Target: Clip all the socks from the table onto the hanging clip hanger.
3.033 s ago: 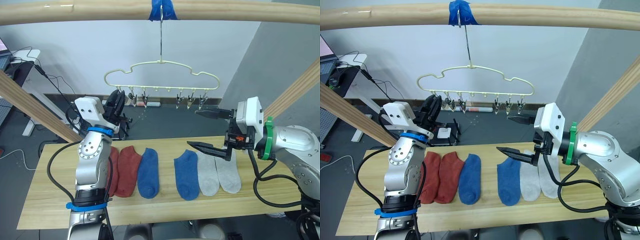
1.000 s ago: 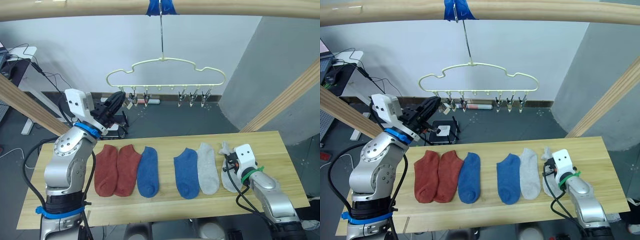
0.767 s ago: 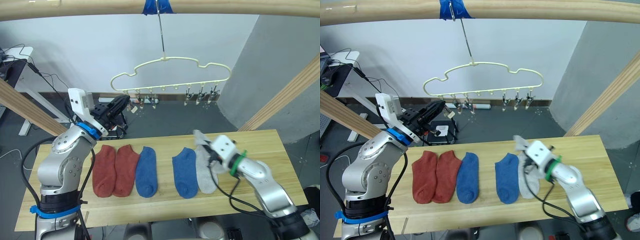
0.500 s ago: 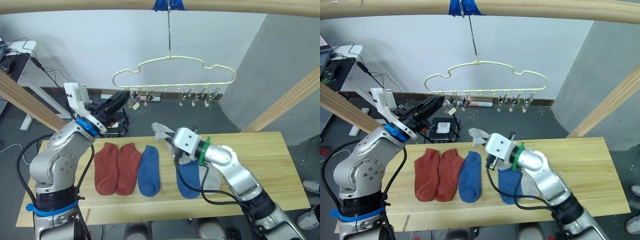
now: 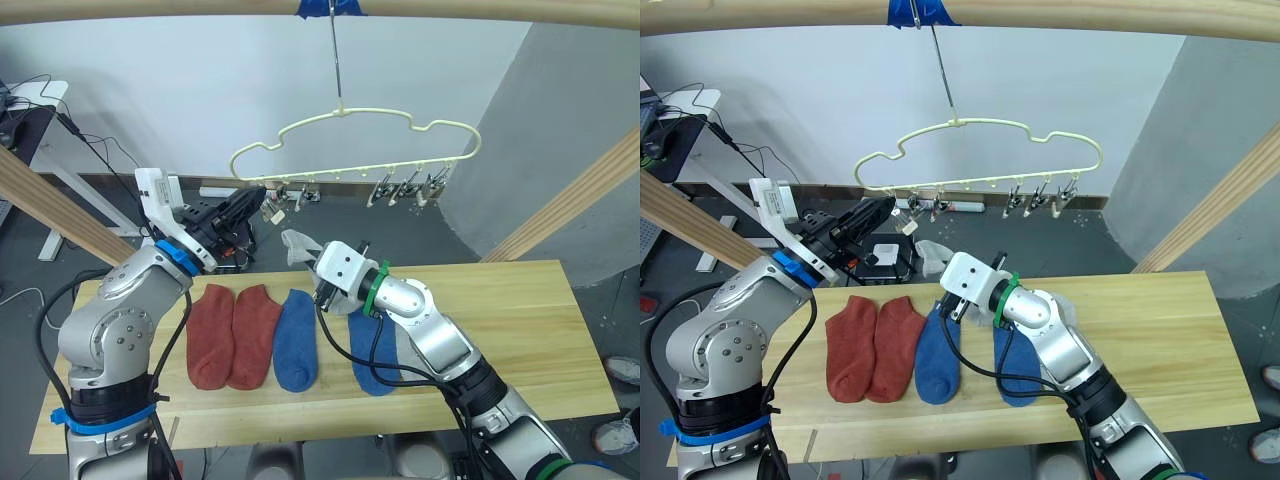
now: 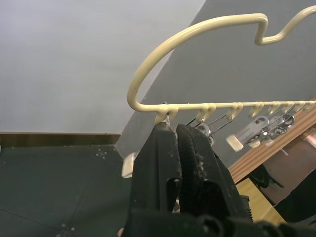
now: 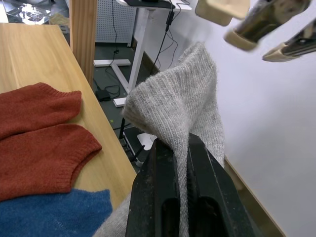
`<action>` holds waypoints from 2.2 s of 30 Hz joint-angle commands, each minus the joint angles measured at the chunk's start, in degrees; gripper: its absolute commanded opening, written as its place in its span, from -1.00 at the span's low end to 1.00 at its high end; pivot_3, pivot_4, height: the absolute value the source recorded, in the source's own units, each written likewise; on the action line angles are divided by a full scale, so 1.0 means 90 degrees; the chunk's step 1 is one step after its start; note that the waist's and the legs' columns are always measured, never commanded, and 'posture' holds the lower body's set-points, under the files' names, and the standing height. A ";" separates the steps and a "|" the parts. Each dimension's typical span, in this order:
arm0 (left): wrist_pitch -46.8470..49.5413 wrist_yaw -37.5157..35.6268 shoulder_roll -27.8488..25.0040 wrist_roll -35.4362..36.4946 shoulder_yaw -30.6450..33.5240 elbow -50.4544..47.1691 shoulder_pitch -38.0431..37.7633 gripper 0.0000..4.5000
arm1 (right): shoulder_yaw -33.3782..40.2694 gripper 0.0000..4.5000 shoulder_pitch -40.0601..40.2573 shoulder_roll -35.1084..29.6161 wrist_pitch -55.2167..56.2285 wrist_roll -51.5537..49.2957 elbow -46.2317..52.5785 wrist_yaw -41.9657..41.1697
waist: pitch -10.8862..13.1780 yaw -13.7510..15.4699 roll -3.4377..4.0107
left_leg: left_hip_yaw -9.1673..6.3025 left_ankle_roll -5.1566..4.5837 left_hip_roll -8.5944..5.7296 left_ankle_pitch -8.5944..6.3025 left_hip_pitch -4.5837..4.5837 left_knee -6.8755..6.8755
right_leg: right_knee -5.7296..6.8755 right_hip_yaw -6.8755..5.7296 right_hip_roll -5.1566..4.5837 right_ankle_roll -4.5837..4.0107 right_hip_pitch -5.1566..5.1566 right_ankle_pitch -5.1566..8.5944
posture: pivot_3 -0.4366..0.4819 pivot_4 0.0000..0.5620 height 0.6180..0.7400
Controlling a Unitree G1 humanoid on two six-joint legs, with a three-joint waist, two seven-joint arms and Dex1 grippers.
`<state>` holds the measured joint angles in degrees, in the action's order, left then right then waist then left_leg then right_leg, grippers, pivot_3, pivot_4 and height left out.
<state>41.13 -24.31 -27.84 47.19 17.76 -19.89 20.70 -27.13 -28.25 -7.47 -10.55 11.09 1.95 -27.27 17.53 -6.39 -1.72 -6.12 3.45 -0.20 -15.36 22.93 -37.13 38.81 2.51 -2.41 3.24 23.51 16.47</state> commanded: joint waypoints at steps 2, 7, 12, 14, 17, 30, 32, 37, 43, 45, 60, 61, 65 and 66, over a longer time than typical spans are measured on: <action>-0.0079 -0.0042 -0.0047 0.0113 0.0026 -0.0358 -0.0011 -1.00 | -0.0011 -0.99 -0.0192 0.0233 0.0256 -0.0015 0.0103 0.0029 | 0.0000 -0.0003 0.0000 | 0.0000 0.0002 0.0000 0.0002 -0.0001 -0.0004 | 0.0007 0.0000 0.0003 0.0000 0.0000 0.0000 | -0.41 0.12 1.00; -0.0084 -0.0032 -0.0014 0.0123 0.0004 -0.0372 -0.0016 -1.00 | 0.0012 -0.99 -0.0343 0.0374 0.0234 -0.0029 0.0002 -0.0003 | 0.0000 -0.0002 0.0000 | -0.0002 0.0007 0.0000 0.0005 -0.0002 -0.0006 | 0.0014 -0.0002 0.0008 -0.0001 0.0001 0.0000 | -0.41 0.11 1.00; -0.0075 -0.0031 -0.0012 0.0131 -0.0008 -0.0393 -0.0034 -1.00 | 0.0072 -0.99 -0.0438 0.0514 0.0317 -0.0032 -0.0118 0.0071 | 0.0000 -0.0002 0.0000 | -0.0003 0.0008 0.0001 0.0005 -0.0002 -0.0006 | 0.0014 -0.0002 0.0008 -0.0001 0.0002 -0.0001 | -0.41 0.10 1.00; -0.0067 -0.0027 -0.0016 0.0139 -0.0002 -0.0386 -0.0035 -1.00 | 0.0096 -0.99 -0.0461 0.0555 0.0366 -0.0017 -0.0155 0.0119 | 0.0000 -0.0002 0.0000 | -0.0003 0.0008 0.0002 0.0005 -0.0001 -0.0005 | 0.0013 -0.0001 0.0007 -0.0001 0.0002 -0.0001 | -0.40 0.09 1.00; -0.0058 -0.0005 -0.0018 0.0152 0.0015 -0.0372 -0.0040 -1.00 | 0.0121 -0.99 -0.0496 0.0601 0.0436 -0.0009 -0.0199 0.0169 | 0.0000 -0.0002 0.0000 | -0.0003 0.0008 0.0002 0.0005 -0.0001 -0.0006 | 0.0013 0.0000 0.0007 -0.0001 0.0003 -0.0001 | -0.40 0.09 1.00; -0.0083 -0.0048 -0.0095 0.0119 0.0075 -0.0270 -0.0066 -0.17 | 0.0061 -1.00 -0.0552 0.0705 0.0716 -0.0069 -0.0350 0.0072 | 0.0000 -0.0002 0.0000 | -0.0002 0.0009 0.0001 0.0006 -0.0002 -0.0006 | 0.0015 -0.0001 0.0008 -0.0001 0.0003 -0.0001 | -0.38 0.08 1.00; -0.0070 -0.0106 -0.0139 0.0107 0.0067 -0.0292 -0.0121 0.10 | 0.0064 -0.76 -0.0512 0.0743 0.0680 -0.0195 -0.0329 -0.0047 | 0.0000 -0.0002 0.0000 | -0.0002 0.0010 0.0001 0.0006 -0.0003 -0.0006 | 0.0016 -0.0001 0.0009 -0.0002 0.0003 -0.0001 | -0.38 0.07 1.00; -0.0284 -0.0181 -0.0260 -0.0141 0.0030 -0.0339 -0.0311 0.76 | -0.0104 -0.03 -0.0477 0.0596 0.0590 -0.0085 -0.0224 -0.0329 | -0.0001 -0.0002 0.0000 | -0.0005 0.0010 0.0003 0.0006 -0.0003 -0.0005 | 0.0016 0.0001 0.0008 -0.0002 0.0005 -0.0001 | -0.38 0.07 1.00; -0.0984 -0.0279 -0.0387 -0.0948 -0.0134 -0.0400 -0.0670 1.00 | -0.0015 0.29 -0.0073 0.0021 0.0270 -0.0296 0.0608 -0.0854 | -0.0001 0.0003 0.0000 | -0.0008 0.0010 0.0006 0.0006 -0.0002 -0.0004 | 0.0014 0.0001 0.0007 -0.0002 0.0005 -0.0001 | -0.39 0.06 1.00; -0.1284 -0.0263 -0.0373 -0.1280 -0.0236 -0.0460 -0.0806 1.00 | 0.0140 0.29 0.0110 -0.0288 -0.0015 -0.0516 0.1137 -0.1120 | -0.0001 0.0011 0.0000 | -0.0008 0.0010 0.0005 0.0007 -0.0001 -0.0004 | 0.0012 0.0003 0.0003 -0.0002 0.0005 -0.0001 | -0.40 0.07 1.00; -0.2916 0.0458 0.0796 -0.2884 -0.1031 -0.0985 -0.1552 1.00 | 0.3047 0.29 0.0320 -0.2944 -0.1851 -0.3648 0.3400 -0.2740 | 0.0002 -0.0012 -0.0001 | 0.0006 0.0004 -0.0008 0.0005 -0.0002 -0.0007 | 0.0013 0.0001 0.0011 -0.0007 -0.0005 -0.0004 | -0.52 0.12 1.00; -0.2987 0.0518 0.0889 -0.2958 -0.1088 -0.1002 -0.1558 1.00 | 0.3157 0.29 0.0307 -0.3055 -0.1970 -0.3807 0.3432 -0.2760 | 0.0002 -0.0016 -0.0002 | 0.0007 0.0004 -0.0009 0.0005 -0.0003 -0.0007 | 0.0013 0.0002 0.0013 -0.0009 -0.0005 -0.0005 | -0.52 0.12 1.00; -0.3353 0.0612 0.1188 -0.3184 -0.1300 -0.0969 -0.1578 1.00 | 0.3432 0.29 0.0470 -0.3375 -0.2350 -0.4209 0.3625 -0.2661 | 0.0003 -0.0011 -0.0003 | 0.0004 0.0004 -0.0010 0.0006 -0.0002 -0.0007 | 0.0013 0.0000 0.0018 -0.0012 -0.0005 -0.0007 | -0.55 0.14 1.00; -0.3426 0.0666 0.1257 -0.3260 -0.1327 -0.0942 -0.1584 0.83 | 0.3470 0.31 0.0527 -0.3430 -0.2405 -0.4249 0.3672 -0.2607 | 0.0004 -0.0009 -0.0004 | 0.0006 0.0004 -0.0010 0.0006 -0.0001 -0.0008 | 0.0013 0.0001 0.0018 -0.0012 -0.0005 -0.0007 | -0.55 0.14 1.00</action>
<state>12.71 -19.08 -17.02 18.79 6.10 -26.45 6.81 2.15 -23.98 -37.66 -31.47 -25.52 32.24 -51.06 17.57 -6.47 -1.76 -6.06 3.48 -0.28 -15.31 22.94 -37.21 38.90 2.52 -2.25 3.13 23.45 16.41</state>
